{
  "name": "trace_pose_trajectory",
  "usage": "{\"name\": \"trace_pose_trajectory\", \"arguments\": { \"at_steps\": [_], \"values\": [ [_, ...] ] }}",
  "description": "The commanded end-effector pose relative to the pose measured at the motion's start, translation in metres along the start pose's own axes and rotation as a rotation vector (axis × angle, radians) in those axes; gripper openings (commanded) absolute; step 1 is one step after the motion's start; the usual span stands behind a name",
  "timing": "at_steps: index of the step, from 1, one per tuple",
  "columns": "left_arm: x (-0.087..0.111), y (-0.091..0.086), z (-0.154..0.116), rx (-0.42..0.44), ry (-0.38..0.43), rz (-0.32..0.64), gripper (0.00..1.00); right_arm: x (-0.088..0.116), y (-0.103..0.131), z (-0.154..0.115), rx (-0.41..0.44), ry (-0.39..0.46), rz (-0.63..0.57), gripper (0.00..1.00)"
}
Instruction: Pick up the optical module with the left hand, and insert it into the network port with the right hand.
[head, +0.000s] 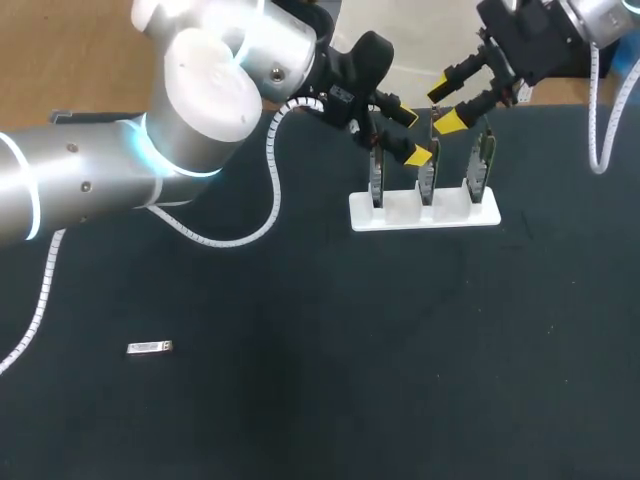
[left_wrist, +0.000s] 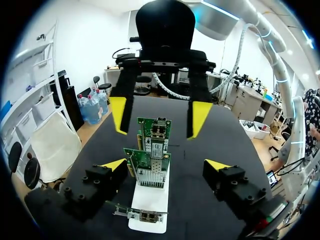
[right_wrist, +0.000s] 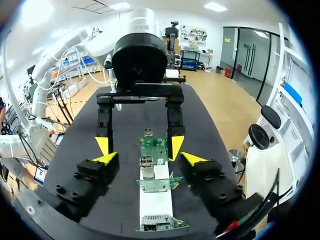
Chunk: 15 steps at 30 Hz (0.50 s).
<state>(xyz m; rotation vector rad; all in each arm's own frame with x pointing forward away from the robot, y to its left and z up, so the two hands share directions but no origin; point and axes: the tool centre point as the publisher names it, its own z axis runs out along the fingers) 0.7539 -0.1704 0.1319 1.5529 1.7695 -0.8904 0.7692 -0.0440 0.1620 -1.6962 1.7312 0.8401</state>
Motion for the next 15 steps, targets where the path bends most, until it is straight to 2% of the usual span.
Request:
{"name": "trace_pose_trajectory", "arguments": {
  "at_steps": [1, 15],
  "values": [
    [-0.001, 0.002, 0.001, 0.003, 0.005, -0.002, 1.0, 0.0, 0.002, -0.006, 0.003, -0.014, -0.007, 1.0],
    [-0.001, 0.002, 0.001, 0.003, 0.005, -0.002, 1.0, -0.019, -0.001, -0.028, -0.032, -0.099, -0.055, 1.0]
  ]
}}
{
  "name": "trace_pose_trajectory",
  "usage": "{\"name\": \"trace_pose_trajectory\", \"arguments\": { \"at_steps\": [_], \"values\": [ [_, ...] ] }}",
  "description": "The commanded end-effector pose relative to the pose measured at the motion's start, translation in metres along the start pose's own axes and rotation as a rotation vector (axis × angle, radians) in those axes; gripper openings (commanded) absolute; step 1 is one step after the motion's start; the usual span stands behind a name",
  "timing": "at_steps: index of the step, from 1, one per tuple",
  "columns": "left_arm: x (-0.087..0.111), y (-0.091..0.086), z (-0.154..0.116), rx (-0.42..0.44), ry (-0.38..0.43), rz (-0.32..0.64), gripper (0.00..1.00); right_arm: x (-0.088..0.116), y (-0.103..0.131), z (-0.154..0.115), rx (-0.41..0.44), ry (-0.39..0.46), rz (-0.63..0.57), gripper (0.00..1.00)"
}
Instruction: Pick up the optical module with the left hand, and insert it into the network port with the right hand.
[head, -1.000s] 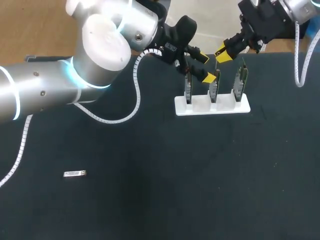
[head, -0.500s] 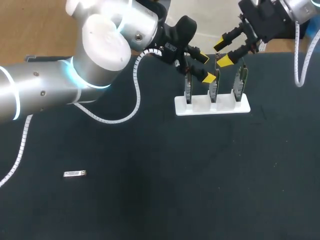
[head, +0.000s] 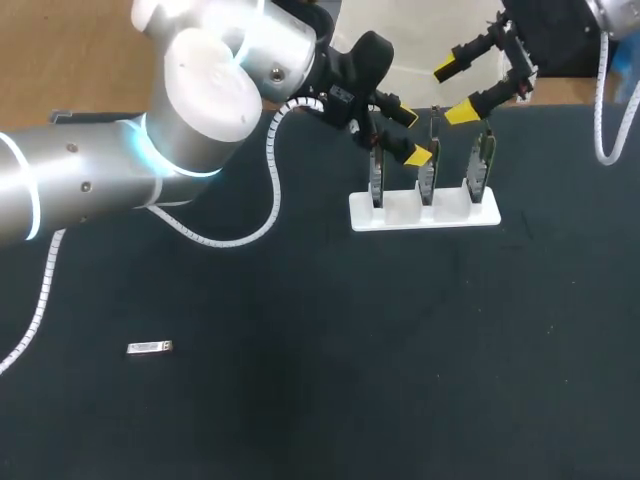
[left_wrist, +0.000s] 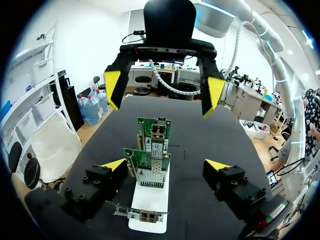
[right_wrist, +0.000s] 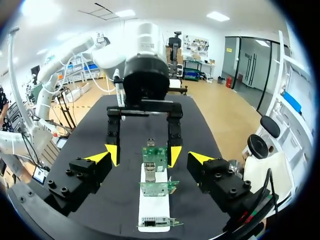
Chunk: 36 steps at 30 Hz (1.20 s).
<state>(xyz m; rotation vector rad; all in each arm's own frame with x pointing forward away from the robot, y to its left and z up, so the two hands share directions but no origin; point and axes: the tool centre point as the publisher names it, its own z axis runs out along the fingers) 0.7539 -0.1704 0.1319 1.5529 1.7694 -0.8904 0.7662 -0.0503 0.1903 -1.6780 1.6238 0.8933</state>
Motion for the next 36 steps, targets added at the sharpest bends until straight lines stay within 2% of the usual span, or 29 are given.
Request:
{"name": "trace_pose_trajectory", "arguments": {
  "at_steps": [1, 3, 4, 5, 6, 20, 36],
  "values": [
    [-0.001, 0.002, 0.001, 0.003, 0.005, -0.002, 1.0, -0.003, -0.006, -0.005, -0.015, -0.009, -0.012, 1.0],
    [-0.001, 0.002, 0.001, 0.003, 0.005, -0.002, 1.0, -0.006, -0.006, -0.005, -0.014, -0.008, -0.025, 1.0],
    [-0.001, 0.002, 0.001, 0.003, 0.005, -0.002, 1.0, -0.008, -0.006, -0.005, -0.011, -0.007, -0.03, 0.46],
    [-0.001, 0.002, 0.001, 0.003, 0.005, -0.002, 1.0, -0.009, -0.006, -0.005, -0.009, -0.007, -0.034, 0.13],
    [-0.001, 0.002, 0.001, 0.003, 0.005, -0.002, 1.0, -0.011, -0.006, -0.004, -0.008, -0.006, -0.037, 0.0],
    [-0.001, 0.002, 0.001, 0.003, 0.005, -0.002, 1.0, -0.011, -0.012, 0.013, -0.014, 0.028, -0.032, 0.0],
    [-0.001, 0.002, 0.001, 0.003, 0.005, -0.002, 1.0, -0.004, -0.012, 0.016, -0.019, 0.038, -0.012, 0.0]
  ]
}}
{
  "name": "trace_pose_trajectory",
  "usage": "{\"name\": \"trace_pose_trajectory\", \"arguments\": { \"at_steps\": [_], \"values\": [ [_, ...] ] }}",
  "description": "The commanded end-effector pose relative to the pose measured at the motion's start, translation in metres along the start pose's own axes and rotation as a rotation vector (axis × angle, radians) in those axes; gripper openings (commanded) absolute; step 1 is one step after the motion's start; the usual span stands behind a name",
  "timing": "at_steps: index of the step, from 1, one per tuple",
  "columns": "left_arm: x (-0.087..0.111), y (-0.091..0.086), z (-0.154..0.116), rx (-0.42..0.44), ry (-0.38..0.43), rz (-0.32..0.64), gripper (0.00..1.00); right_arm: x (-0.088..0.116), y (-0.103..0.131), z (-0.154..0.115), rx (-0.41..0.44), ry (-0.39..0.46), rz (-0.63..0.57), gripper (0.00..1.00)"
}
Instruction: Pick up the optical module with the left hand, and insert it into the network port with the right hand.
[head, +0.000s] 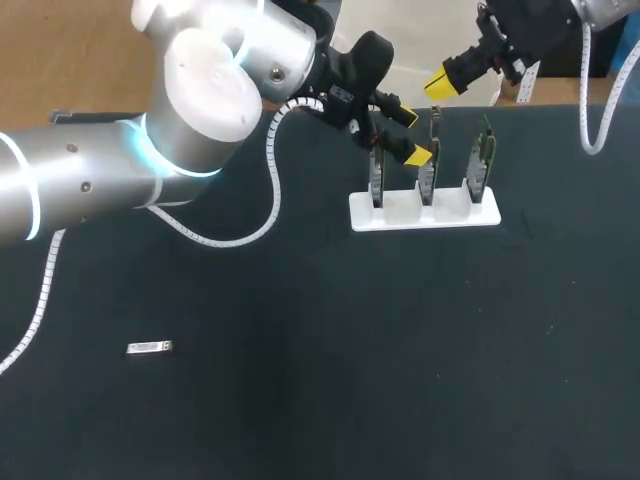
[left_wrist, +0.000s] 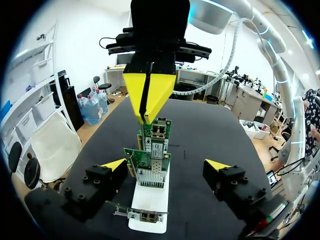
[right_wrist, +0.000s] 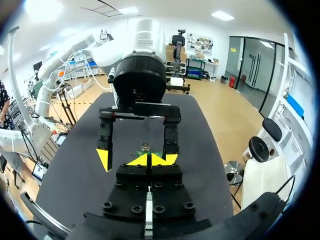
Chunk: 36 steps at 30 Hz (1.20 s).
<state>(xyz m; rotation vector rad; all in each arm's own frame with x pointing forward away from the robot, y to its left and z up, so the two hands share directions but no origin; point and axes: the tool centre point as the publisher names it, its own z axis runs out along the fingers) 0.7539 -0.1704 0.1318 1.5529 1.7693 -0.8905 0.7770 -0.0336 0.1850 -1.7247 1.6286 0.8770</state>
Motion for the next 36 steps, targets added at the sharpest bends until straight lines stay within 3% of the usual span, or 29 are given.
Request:
{"name": "trace_pose_trajectory", "arguments": {
  "at_steps": [1, 22, 36],
  "values": [
    [-0.001, 0.002, 0.001, 0.003, 0.005, -0.002, 1.0, 0.002, 0.0, 0.0, -0.002, 0.006, 0.005, 0.0],
    [-0.001, 0.002, 0.001, 0.003, 0.005, -0.002, 1.0, 0.019, 0.0, 0.01, -0.018, 0.024, 0.056, 0.0],
    [-0.001, 0.002, 0.001, 0.003, 0.005, -0.002, 1.0, 0.014, 0.005, 0.005, -0.004, 0.016, 0.041, 0.0]
  ]
}}
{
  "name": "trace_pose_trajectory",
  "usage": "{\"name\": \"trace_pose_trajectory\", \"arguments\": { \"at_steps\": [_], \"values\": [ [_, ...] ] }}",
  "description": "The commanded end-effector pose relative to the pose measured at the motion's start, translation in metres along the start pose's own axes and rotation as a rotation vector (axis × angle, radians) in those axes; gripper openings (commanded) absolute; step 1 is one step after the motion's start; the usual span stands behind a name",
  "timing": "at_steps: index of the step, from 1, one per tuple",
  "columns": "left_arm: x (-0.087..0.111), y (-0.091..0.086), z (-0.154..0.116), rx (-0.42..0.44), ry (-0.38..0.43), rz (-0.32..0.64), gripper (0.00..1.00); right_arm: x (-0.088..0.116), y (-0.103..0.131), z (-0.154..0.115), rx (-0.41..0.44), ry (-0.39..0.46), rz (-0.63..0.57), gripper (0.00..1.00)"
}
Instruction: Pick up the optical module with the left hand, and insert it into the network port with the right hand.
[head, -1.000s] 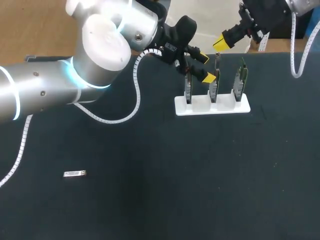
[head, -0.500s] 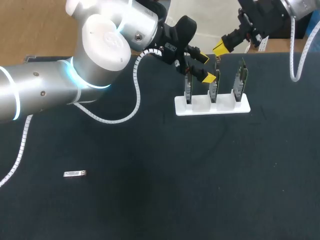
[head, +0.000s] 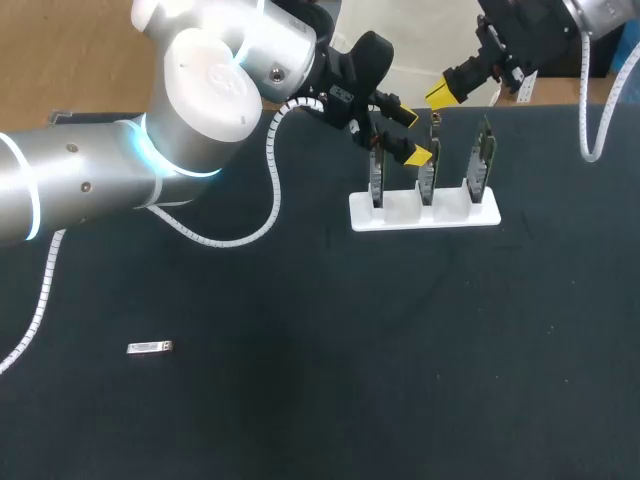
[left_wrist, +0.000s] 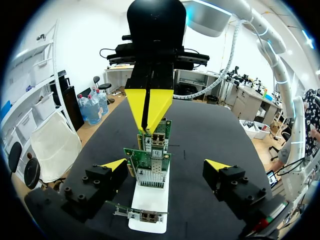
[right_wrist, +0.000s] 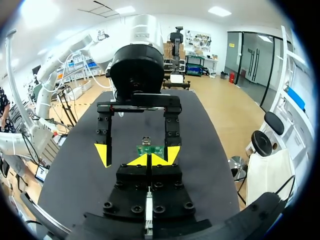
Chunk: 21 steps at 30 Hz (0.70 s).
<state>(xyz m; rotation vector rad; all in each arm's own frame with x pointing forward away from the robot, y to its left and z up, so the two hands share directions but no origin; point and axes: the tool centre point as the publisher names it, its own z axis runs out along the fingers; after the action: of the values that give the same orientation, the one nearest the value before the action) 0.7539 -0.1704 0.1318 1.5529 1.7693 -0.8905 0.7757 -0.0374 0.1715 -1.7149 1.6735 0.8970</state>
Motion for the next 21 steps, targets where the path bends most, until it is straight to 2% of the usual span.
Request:
{"name": "trace_pose_trajectory", "arguments": {
  "at_steps": [1, 21],
  "values": [
    [-0.001, 0.002, 0.001, 0.003, 0.005, -0.002, 1.0, 0.002, 0.004, 0.0, 0.006, 0.005, 0.003, 0.0],
    [-0.001, 0.002, 0.001, 0.003, 0.005, -0.002, 1.0, 0.014, 0.002, 0.009, -0.012, 0.022, 0.04, 0.0]
  ]
}}
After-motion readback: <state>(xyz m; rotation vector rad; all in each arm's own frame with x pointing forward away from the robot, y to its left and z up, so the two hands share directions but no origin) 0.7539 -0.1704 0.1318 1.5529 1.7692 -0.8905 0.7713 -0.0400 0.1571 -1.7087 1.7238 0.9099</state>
